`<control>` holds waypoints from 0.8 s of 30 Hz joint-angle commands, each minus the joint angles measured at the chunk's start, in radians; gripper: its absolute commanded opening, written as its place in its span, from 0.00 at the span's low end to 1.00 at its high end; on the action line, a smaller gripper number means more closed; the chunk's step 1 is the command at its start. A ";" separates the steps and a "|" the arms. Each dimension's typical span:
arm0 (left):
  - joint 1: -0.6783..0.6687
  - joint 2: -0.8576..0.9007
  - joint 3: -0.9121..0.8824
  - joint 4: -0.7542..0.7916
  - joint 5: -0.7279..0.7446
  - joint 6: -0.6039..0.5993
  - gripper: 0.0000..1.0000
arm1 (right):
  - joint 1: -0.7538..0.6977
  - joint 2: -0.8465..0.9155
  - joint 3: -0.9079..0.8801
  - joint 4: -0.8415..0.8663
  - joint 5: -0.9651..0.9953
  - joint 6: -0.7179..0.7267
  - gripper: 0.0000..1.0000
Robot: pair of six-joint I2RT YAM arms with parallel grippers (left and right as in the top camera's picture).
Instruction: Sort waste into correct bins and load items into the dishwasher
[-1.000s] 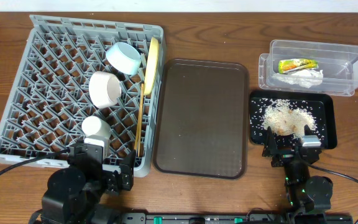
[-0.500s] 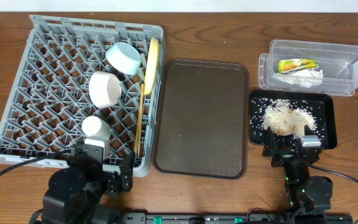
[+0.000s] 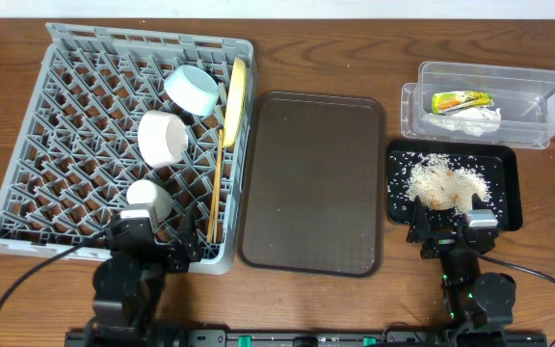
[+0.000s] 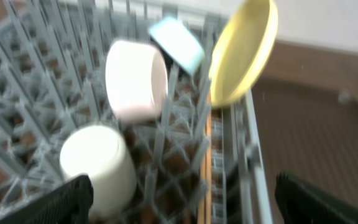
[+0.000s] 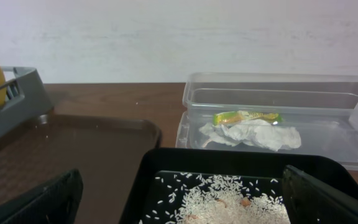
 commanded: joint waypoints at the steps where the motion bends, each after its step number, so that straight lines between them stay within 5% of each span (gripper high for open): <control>1: 0.021 -0.082 -0.119 0.116 -0.007 -0.032 0.93 | 0.002 -0.005 -0.001 -0.003 0.007 -0.012 0.99; 10: 0.050 -0.169 -0.381 0.582 -0.008 -0.035 0.94 | 0.002 -0.005 -0.001 -0.003 0.007 -0.012 0.99; 24: 0.053 -0.174 -0.378 0.437 0.019 -0.016 0.93 | 0.002 -0.005 -0.001 -0.003 0.007 -0.012 0.99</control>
